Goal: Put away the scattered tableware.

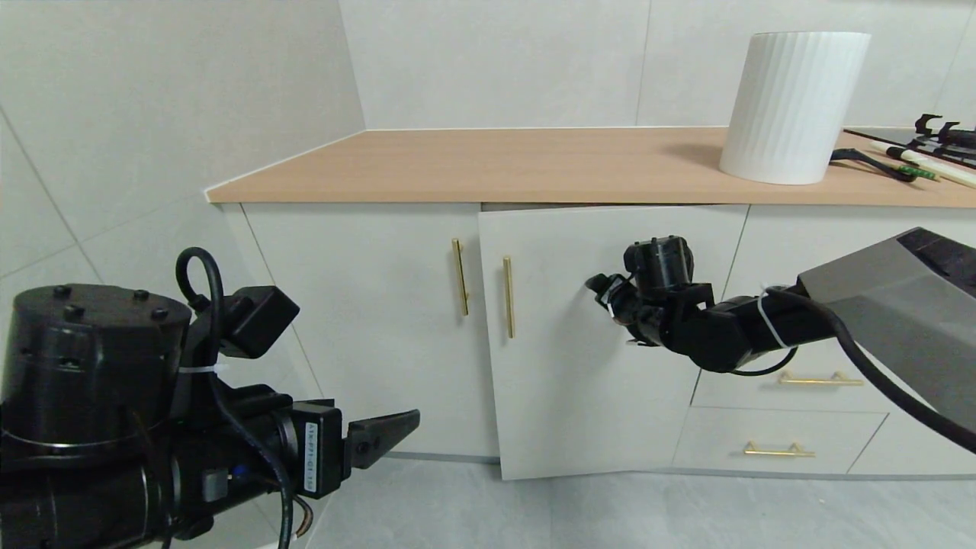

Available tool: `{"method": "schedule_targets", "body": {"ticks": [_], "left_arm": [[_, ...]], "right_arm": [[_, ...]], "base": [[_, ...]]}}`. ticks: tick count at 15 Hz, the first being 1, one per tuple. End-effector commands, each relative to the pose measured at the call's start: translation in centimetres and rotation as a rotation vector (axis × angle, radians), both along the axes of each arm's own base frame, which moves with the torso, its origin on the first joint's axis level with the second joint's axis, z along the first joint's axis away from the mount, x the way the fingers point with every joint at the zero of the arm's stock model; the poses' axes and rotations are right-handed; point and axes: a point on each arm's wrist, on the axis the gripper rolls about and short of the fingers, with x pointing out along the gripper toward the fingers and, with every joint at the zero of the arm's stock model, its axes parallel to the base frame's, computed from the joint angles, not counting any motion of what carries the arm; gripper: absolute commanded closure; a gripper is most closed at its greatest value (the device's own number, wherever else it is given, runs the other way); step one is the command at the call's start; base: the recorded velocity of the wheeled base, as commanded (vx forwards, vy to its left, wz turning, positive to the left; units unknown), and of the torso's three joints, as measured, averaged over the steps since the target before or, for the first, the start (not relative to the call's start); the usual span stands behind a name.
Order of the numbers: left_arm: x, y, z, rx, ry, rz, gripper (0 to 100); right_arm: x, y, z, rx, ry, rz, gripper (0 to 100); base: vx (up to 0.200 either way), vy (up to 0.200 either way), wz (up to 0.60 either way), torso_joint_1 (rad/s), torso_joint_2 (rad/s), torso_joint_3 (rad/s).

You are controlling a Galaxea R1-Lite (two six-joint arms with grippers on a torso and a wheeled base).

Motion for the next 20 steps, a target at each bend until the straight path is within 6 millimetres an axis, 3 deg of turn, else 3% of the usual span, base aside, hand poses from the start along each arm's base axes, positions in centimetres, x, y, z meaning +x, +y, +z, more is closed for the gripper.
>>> {"method": "schedule_targets", "body": {"ticks": [1,9,14,16,17,20], "left_arm": [[0.0,0.0,0.0,0.001,0.001,0.001,0],[0.0,0.0,0.0,0.001,0.001,0.001,0],[0.0,0.0,0.0,0.000,0.000,0.001,0],[0.0,0.0,0.0,-0.001,-0.001,0.001,0],[0.0,0.0,0.1,-0.003,-0.004,0.001,0],[-0.5,0.3,0.6,-0.017,-0.029,0.003,0]], "right_arm": [[0.8,-0.1,-0.9,-0.006,0.006,-0.020,0],[2.6,-1.3,-1.7,-0.033,-0.015,-0.131,0],[2.0,-1.4,-0.3,-0.025,-0.031,-0.128,0],[0.6,-1.5,0.9,-0.020,-0.034,-0.106,0],[-1.3,-1.4,2.7,-0.002,-0.039,-0.048,0],[-8.8,-4.5,9.6,-0.023,-0.127,0.136,0]], "base": [[0.000,0.000,0.00,0.000,0.00,0.000],[0.000,0.000,0.00,0.000,0.00,0.000],[0.000,0.000,0.00,0.000,0.00,0.000],[0.000,0.000,0.00,0.000,0.00,0.000],[0.000,0.000,0.00,0.000,0.00,0.000],[0.000,0.000,0.00,0.000,0.00,0.000]]}}
